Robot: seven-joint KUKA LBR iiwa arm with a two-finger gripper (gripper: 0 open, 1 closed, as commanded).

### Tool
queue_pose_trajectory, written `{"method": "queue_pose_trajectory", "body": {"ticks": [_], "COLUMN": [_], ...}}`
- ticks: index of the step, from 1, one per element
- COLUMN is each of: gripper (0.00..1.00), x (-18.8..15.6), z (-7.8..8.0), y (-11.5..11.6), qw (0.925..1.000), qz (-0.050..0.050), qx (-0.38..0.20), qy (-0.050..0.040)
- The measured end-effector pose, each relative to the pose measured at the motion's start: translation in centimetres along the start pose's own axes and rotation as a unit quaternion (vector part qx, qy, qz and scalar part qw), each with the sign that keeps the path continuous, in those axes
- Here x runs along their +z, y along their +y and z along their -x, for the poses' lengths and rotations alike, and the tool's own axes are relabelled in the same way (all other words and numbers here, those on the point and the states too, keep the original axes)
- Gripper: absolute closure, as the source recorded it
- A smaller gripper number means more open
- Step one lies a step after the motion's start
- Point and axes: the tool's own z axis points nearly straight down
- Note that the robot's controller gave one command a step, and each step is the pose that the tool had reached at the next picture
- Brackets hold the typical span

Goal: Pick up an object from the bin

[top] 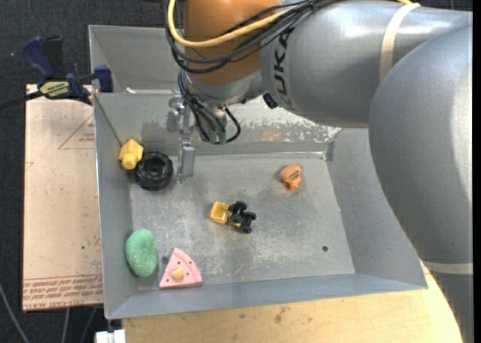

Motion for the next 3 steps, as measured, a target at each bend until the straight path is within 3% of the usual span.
{"method": "queue_pose_trajectory", "body": {"ticks": [1,2,3], "gripper": [0.0,0.0,0.0], "x": [-0.5,4.7,8.0], "z": [0.1,-1.4,-1.1], "y": [-0.1,-0.7,1.3], "qw": [1.0,1.0,0.9994], "qz": [0.0,0.001,0.0], "qx": [0.001,0.0,0.035], "qy": [-0.003,-0.0058,-0.0021]}}
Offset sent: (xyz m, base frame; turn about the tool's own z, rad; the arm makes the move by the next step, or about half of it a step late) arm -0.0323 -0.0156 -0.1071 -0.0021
